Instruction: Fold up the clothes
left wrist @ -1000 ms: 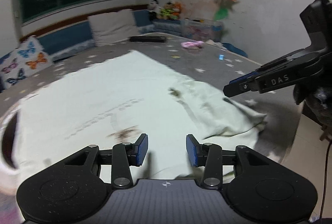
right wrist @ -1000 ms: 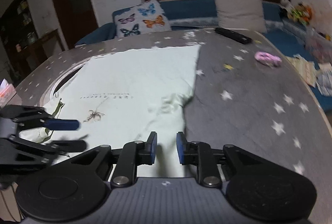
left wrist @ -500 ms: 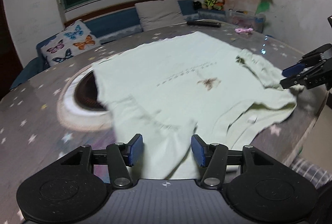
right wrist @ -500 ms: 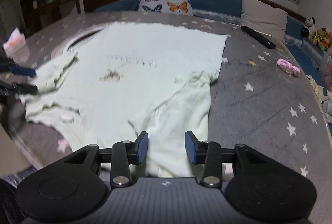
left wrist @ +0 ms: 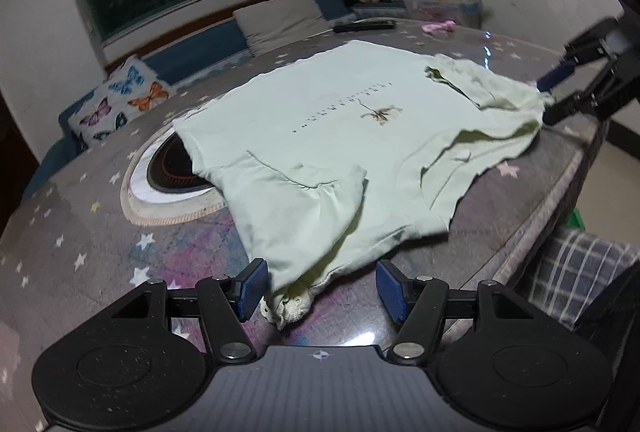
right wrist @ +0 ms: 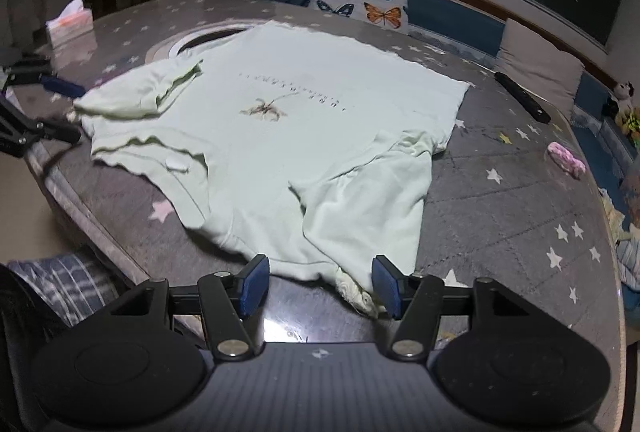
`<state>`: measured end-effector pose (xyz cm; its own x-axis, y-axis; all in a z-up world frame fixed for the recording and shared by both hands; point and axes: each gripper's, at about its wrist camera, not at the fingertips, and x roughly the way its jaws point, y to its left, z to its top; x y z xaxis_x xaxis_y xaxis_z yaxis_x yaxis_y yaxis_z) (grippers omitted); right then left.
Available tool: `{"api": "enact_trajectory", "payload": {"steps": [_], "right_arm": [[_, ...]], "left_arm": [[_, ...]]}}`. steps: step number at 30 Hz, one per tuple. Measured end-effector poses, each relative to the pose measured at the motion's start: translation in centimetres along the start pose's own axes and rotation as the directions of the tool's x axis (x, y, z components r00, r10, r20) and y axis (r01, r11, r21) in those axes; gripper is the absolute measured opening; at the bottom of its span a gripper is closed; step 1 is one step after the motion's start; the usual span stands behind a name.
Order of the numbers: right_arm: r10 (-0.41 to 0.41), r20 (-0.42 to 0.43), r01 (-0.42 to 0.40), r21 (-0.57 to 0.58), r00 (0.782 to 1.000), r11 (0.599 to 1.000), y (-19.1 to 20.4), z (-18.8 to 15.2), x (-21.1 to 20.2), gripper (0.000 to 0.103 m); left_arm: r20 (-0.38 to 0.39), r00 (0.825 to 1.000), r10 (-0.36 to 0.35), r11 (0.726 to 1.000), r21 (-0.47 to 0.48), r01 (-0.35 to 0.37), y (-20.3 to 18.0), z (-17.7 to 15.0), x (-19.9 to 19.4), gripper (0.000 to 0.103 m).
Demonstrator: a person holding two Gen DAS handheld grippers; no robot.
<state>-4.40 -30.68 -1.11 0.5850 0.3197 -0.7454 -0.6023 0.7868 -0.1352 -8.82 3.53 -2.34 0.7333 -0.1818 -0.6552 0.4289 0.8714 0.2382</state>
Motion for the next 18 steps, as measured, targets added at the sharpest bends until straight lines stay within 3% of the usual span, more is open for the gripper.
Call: {"api": "enact_trajectory", "payload": {"steps": [9, 11, 14, 16, 18], "right_arm": [[0.005, 0.003, -0.005, -0.047, 1.000, 0.999, 0.1, 0.3, 0.6, 0.063], [0.014, 0.004, -0.014, -0.048, 1.000, 0.999, 0.0, 0.5, 0.9, 0.063], [0.029, 0.006, -0.028, -0.038, 1.000, 0.999, -0.2, 0.7, 1.3, 0.060], [0.038, 0.008, -0.038, -0.030, 0.999, 0.999, -0.3, 0.7, 1.4, 0.056], [0.043, 0.009, -0.042, -0.027, 0.999, 0.999, -0.3, 0.8, 1.5, 0.046]], "left_arm": [[0.019, 0.999, -0.032, 0.996, 0.084, 0.031, 0.0, 0.5, 0.9, 0.064], [0.019, 0.999, -0.048, 0.994, 0.098, 0.046, 0.1, 0.6, 1.1, 0.057], [0.020, 0.997, -0.072, 0.991, 0.118, 0.070, 0.2, 0.8, 1.5, 0.036], [0.020, 0.996, -0.086, 0.988, 0.129, 0.083, 0.3, 1.0, 1.7, 0.022], [0.021, 0.996, -0.089, 0.989, 0.124, 0.086, 0.4, 1.1, 1.8, 0.015]]}}
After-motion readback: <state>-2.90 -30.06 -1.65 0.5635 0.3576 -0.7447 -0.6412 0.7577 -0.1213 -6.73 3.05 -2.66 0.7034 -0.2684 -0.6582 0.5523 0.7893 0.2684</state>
